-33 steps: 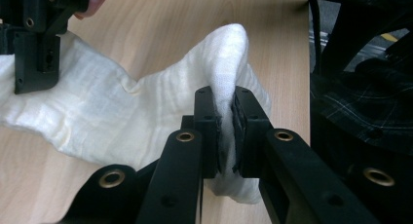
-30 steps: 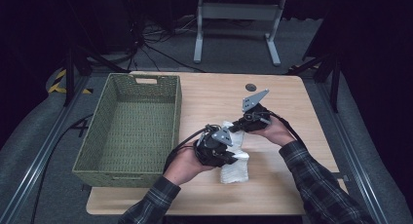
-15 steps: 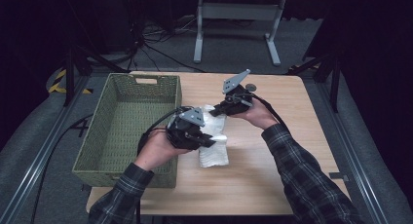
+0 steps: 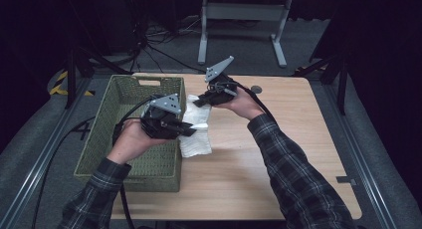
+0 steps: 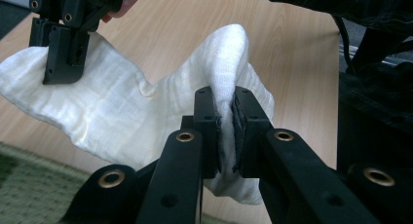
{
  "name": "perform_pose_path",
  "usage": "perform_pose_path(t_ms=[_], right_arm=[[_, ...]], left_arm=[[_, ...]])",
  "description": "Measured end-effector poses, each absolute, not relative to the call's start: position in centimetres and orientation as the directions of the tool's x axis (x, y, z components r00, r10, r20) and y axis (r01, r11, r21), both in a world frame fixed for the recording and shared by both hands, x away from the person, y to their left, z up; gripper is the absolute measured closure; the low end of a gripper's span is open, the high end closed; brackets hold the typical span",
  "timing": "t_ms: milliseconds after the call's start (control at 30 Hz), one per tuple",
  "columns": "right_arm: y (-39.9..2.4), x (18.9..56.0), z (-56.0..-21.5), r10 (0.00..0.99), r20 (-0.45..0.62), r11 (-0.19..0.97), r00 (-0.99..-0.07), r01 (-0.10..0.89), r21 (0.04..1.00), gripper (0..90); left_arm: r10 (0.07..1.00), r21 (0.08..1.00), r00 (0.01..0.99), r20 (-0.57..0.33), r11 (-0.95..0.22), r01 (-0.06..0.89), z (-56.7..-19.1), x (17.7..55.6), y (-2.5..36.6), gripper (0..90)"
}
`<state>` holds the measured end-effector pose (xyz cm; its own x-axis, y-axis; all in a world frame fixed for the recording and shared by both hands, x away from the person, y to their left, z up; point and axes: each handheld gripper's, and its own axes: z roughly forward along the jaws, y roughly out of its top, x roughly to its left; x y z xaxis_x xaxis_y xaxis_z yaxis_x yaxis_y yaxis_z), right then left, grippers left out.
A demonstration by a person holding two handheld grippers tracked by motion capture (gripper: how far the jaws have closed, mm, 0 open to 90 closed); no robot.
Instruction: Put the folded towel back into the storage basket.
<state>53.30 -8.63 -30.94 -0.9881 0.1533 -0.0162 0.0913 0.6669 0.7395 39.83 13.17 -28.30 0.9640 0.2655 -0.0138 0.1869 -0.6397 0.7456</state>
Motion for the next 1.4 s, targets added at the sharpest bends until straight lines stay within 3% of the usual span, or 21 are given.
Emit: perform_pose_path(t_ms=[733,1333,1367,1400], right_arm=[[1.0,54.1,-30.9,0.071,-0.035,0.678,-0.997,0.022,0.735,83.9],[2.5,53.4,-32.6,0.045,-0.006,0.693,-0.999,0.027,0.721,83.9],[2.5,53.4,-32.6,0.043,-0.005,0.692,-0.999,0.026,0.721,83.9],[2.5,53.3,-32.6,0.044,-0.005,0.692,-0.999,0.027,0.722,83.9]], left_arm=[[0.401,0.734,0.916,-0.004,-0.620,0.275,-29.1,38.0,21.6,82.3],[0.389,0.691,0.920,-0.042,-0.654,0.308,-31.4,37.0,22.2,81.6],[0.388,0.692,0.921,-0.043,-0.654,0.308,-31.5,37.0,22.1,81.2],[0.390,0.696,0.920,-0.039,-0.650,0.305,-31.6,37.1,22.0,73.7]])
